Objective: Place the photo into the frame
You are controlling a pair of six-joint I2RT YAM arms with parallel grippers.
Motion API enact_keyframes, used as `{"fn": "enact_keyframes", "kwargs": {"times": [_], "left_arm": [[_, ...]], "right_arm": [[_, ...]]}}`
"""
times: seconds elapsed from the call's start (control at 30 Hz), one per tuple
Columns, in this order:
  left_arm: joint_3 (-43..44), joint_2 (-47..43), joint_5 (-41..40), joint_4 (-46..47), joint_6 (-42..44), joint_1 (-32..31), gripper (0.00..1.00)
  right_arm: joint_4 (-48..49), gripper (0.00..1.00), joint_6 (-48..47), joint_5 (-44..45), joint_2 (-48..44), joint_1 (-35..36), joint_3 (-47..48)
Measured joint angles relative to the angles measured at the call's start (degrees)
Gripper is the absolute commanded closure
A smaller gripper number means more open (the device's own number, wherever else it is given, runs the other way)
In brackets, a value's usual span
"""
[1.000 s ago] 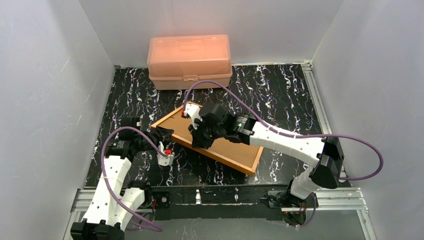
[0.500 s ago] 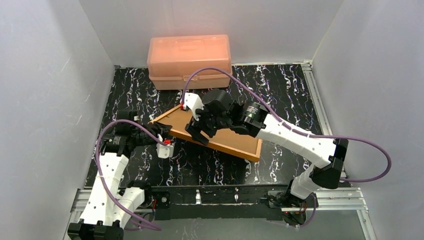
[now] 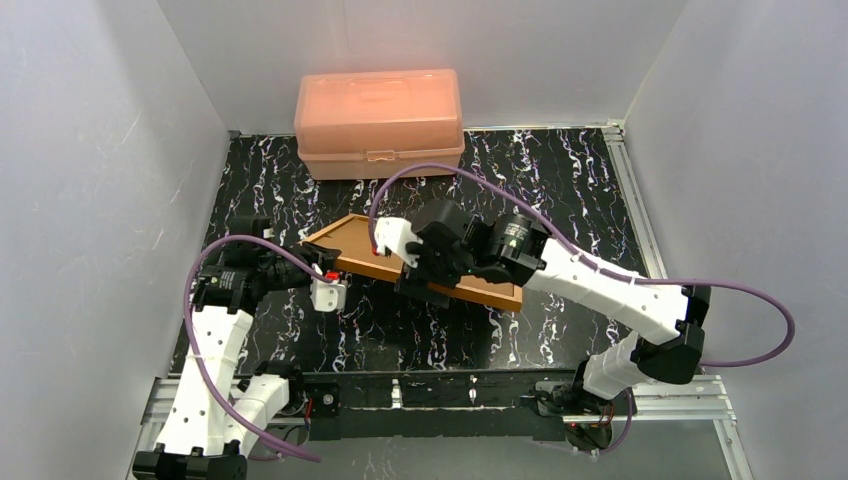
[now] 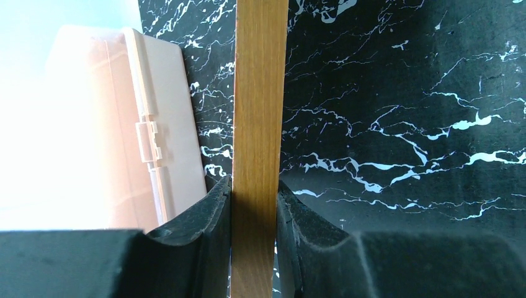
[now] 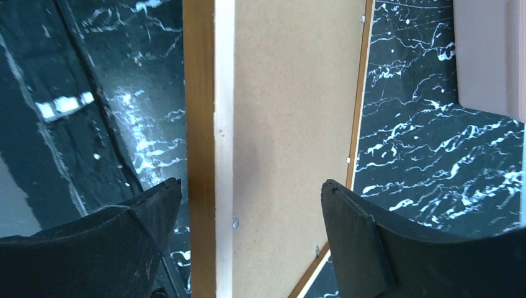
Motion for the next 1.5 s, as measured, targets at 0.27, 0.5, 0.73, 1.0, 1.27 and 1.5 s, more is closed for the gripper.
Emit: {"fn": "enact_keyframes", "kwargs": {"times": [0.27, 0.5, 0.73, 1.0, 1.27, 1.5], "left_arm": [[1.9, 0.2, -0.3, -0.9, -2.2, 0.0, 1.00], [2.0, 0.0, -0.3, -1.0, -2.6, 0.0, 1.00], [2.3, -0.9, -0.5, -0.8, -4.4, 0.1, 0.85], [4.5, 0.0, -1.0, 0.6, -10.5, 0.1, 0.58], [12.5, 5.2, 0.8, 7.0, -29.9, 6.5, 0.17], [21.1, 12.5, 5.7, 7.5, -47.8, 17.7, 0.02]], "right_arm": [[0.3, 0.20, -4.0, 11.5, 0.0, 7.0, -5.9], [5.8, 0.50, -7.6, 20.2, -0.1, 8.0, -8.5], [7.9, 0.71, -9.5, 20.9, -0.7, 8.3, -9.6], [6.8, 0.78, -8.7, 19.9, -0.3, 7.9, -7.3], [0.8, 0.74, -2.3, 13.9, 5.6, 3.8, 8.2], [-3.4, 0.77, 3.9, 8.3, 9.2, 0.2, 16.4]]}}
